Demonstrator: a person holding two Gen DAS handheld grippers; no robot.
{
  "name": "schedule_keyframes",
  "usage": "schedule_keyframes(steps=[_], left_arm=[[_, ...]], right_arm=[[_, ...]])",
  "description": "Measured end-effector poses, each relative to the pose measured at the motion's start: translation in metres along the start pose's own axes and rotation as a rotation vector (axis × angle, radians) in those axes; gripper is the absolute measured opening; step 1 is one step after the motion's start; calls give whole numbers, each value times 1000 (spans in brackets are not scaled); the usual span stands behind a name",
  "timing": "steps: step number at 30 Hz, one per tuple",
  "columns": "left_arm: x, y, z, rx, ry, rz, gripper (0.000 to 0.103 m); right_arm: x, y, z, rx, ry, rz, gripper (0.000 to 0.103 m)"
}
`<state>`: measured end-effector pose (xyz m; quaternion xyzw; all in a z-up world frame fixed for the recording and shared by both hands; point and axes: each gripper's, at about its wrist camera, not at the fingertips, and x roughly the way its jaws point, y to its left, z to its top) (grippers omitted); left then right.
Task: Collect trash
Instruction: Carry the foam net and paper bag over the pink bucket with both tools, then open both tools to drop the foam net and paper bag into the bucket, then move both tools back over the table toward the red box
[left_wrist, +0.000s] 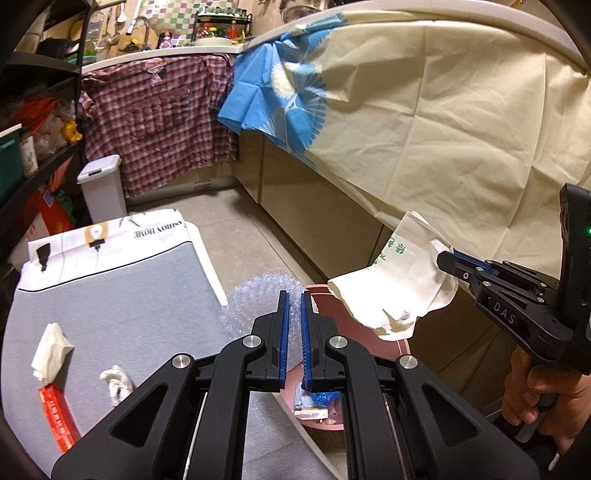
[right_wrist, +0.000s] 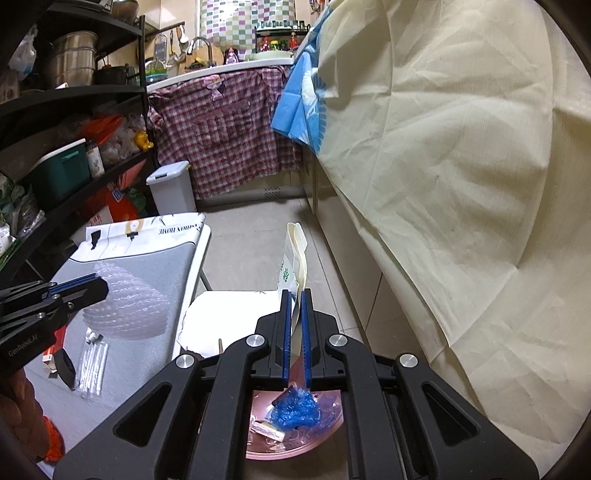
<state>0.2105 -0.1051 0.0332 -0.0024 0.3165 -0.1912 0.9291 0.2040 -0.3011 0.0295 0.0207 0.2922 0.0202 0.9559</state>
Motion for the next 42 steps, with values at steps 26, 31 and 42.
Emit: schedule_keyframes(steps=[26,31,42], left_arm=[[32,-17,-6,9,79,-25,11],[34,-14,-6,1,76,-24,33],[14,0,-4,-15,38,-16,33]], right_arm=[[14,0,-5,-25,36,-27,9],[16,-1,-4,-20,43,-56,40],[11,1,-5,-21,30,-61,42]])
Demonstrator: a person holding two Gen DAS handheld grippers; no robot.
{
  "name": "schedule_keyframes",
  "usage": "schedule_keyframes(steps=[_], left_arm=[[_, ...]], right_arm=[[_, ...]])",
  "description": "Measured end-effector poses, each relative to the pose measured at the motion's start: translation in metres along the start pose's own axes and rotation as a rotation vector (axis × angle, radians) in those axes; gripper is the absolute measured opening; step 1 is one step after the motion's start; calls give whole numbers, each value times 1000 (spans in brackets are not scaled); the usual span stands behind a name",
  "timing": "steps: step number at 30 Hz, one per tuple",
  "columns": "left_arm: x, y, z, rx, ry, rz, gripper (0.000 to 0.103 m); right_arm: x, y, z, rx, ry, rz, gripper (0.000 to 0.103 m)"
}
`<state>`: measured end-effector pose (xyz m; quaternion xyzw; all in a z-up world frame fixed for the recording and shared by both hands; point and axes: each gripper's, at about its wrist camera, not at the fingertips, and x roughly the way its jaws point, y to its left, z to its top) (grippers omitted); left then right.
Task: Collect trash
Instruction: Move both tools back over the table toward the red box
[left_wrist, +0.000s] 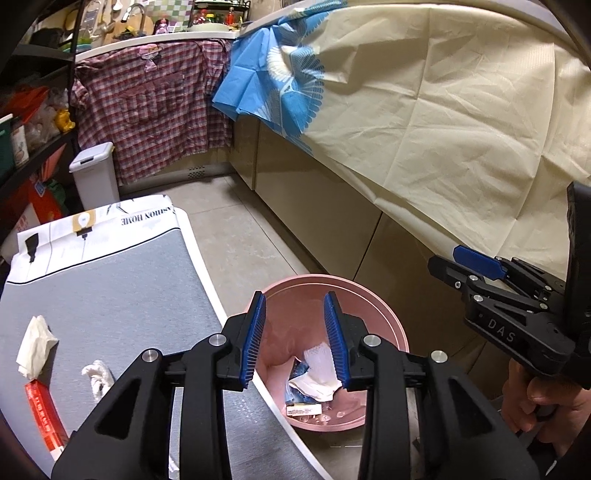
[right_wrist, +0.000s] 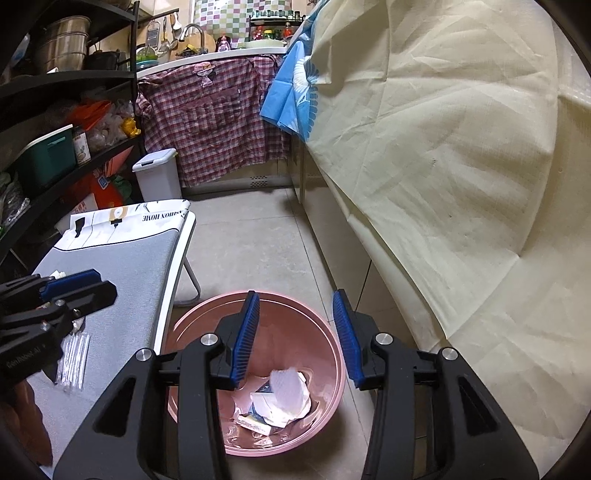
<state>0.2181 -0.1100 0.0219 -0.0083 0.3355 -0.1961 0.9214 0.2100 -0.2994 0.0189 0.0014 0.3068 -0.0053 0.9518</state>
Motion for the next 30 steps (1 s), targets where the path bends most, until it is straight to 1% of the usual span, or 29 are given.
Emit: schedule_keyframes(steps=[8,16,24,30], left_arm=[[-27,21,0,-24,-38,22,33],[-58,62,-12,-57,-60,72,33],[-94,124,-35,-117,-81,168,33],[-112,172,-61,-173,-80,267,33]], right_arm=[[-12,19,2,-19,-25,28,42],[-25,55,4,-31,-44,123,42],[-34,103,-2,-53,-55,223,42],[-38,146,-21,-86,-56,291,42]])
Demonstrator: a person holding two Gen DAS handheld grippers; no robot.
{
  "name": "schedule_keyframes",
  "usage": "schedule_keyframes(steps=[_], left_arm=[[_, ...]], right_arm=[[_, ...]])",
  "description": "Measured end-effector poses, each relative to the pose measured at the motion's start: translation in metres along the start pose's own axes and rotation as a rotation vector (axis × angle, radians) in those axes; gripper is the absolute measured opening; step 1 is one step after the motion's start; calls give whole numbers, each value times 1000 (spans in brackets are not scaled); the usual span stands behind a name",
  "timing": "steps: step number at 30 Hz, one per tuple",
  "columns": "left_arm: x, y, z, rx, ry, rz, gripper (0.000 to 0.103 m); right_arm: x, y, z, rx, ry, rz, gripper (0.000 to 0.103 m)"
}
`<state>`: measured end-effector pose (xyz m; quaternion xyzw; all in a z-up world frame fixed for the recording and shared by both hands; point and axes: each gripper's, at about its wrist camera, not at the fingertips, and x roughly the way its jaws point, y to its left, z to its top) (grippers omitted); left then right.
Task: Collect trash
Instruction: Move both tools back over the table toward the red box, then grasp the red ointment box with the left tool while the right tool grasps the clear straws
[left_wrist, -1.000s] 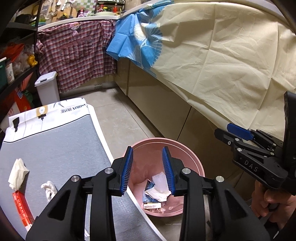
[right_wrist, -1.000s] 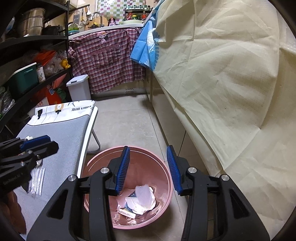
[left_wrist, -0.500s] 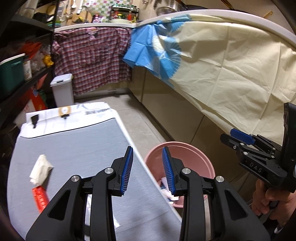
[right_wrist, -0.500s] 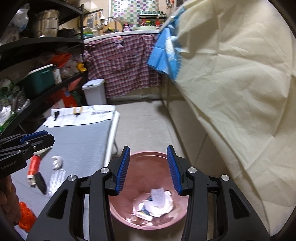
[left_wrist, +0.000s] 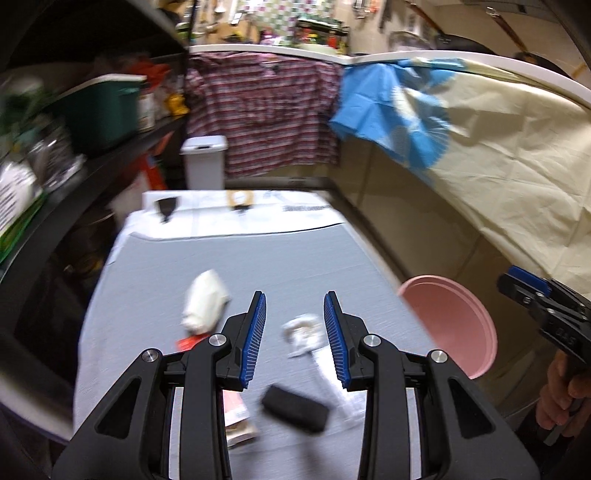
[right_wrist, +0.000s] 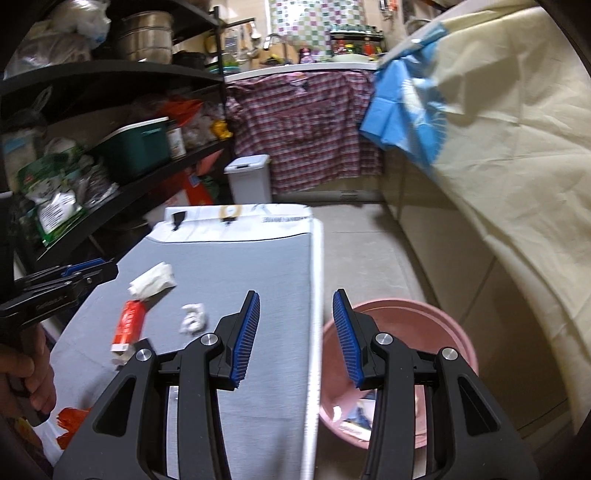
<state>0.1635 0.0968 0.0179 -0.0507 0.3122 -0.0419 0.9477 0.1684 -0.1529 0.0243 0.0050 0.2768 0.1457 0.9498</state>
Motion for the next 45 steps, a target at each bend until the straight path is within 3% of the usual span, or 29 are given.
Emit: schedule_keyframes(steps=[5,13,18,22,30,35,38,40,42,45], left_arm=[[2,30,-15,-32,28,63,33],[19,47,-37,-47,102,101,33],[29,53,-46,-58,136,116,47],[40,60,-51,-79,173,110,47],[62,63,-60,-76,249,87,47],[71,65,-66,-82,287,76,47],[72,64,-68,-74,297,78,47],[72,64,-68,-74,306,77,46],[71,65,-68,-77,310,80,44],[70,67,-68,-77,311,93,38]], right_arm=[[15,31,-15,-2,27,51,42],[54,70,-42,-5,129,115,42],[76,79,-53,-3,194,131,43],[90,82,-57,7,236,144,48],[121,90,-73,-13,373,148,49],[122,93,-75,-38,378,138,48],[123,94,-75,-51,377,123,39],[122,94,-76,-52,379,126,25],[123,94,-76,-57,384,131,17],[120,94,-74,-59,379,137,10]])
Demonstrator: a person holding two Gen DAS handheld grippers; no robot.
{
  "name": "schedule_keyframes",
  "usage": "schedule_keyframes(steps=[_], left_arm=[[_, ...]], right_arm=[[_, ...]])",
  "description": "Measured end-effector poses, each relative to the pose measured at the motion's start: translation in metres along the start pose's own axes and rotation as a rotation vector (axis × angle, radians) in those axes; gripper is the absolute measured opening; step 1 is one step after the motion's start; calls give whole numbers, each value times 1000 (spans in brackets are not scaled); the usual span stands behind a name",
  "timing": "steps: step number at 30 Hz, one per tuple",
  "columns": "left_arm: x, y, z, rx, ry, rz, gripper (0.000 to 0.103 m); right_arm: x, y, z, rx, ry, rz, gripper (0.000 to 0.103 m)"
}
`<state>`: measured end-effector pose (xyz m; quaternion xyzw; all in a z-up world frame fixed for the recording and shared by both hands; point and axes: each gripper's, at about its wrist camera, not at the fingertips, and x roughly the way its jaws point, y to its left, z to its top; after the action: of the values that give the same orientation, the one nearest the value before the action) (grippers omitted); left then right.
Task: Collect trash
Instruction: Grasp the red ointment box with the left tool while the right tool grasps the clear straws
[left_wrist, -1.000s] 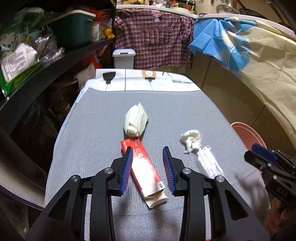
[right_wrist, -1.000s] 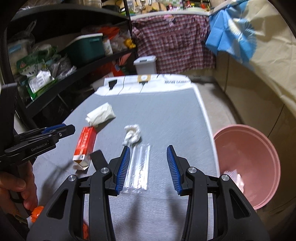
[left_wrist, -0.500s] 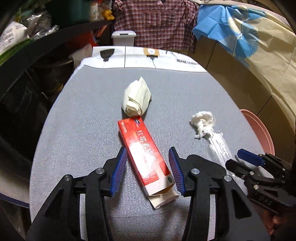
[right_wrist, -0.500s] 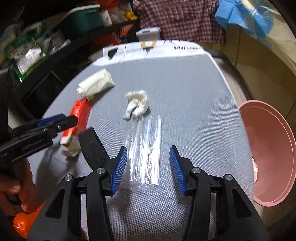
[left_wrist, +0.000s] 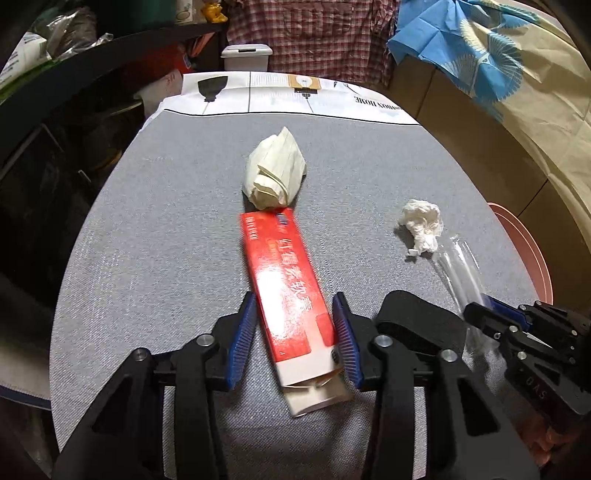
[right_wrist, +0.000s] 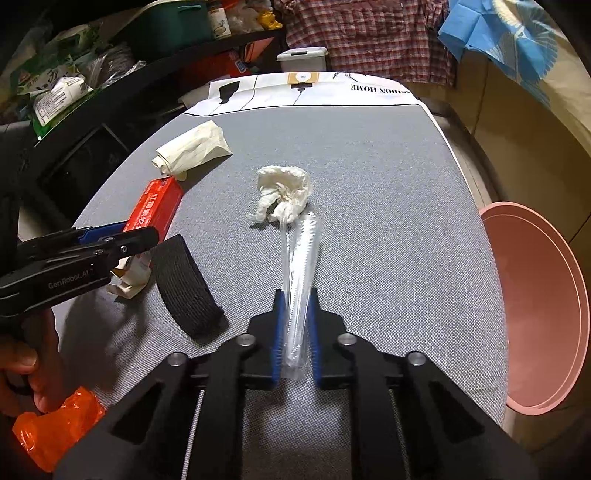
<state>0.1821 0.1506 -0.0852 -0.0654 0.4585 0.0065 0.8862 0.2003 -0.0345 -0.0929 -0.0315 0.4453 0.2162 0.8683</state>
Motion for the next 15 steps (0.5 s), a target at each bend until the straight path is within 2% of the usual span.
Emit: schedule_keyframes(steps=[4,15], left_arm=[[-6,3,1,-7,-11,21,35],[-34,3,7,-15,-84,34,34]], right_arm=[[-10,-2,2,1,-30,-1,7],[-40,-6,3,12,-109,-5,7]])
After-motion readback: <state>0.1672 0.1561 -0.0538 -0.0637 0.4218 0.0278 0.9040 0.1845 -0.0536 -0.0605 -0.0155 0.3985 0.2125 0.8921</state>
